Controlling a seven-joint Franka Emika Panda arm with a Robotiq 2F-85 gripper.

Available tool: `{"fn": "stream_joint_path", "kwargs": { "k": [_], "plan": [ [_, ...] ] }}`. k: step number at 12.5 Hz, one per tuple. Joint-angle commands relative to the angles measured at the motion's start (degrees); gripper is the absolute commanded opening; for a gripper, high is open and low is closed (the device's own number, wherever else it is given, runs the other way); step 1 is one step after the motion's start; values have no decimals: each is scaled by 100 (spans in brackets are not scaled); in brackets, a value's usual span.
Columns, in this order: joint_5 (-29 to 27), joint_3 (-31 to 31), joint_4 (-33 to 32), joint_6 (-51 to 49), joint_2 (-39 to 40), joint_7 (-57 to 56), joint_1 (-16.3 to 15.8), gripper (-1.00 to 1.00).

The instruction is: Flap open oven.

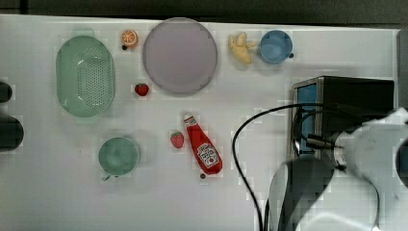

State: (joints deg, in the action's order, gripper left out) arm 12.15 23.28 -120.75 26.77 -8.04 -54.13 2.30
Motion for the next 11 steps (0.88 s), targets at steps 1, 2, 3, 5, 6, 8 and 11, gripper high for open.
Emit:
{"fn": "stream_joint_path", "kwargs": {
  "k": [1,2,3,5,6,8,11],
  "plan": [
    [-32,109,3,450,433,-951,-1,-65],
    [-41,145,-5,552,597,-950,1,-65],
    [-49,161,-27,679,747,-951,1,-65],
    [-54,190,-134,957,1029,-951,2,-65],
    [-58,190,-214,1093,1161,-952,1,-65],
    [-66,193,-390,1500,1414,-950,1,-65],
    [-61,209,-581,2163,1658,-945,4,-65]
  ]
}}
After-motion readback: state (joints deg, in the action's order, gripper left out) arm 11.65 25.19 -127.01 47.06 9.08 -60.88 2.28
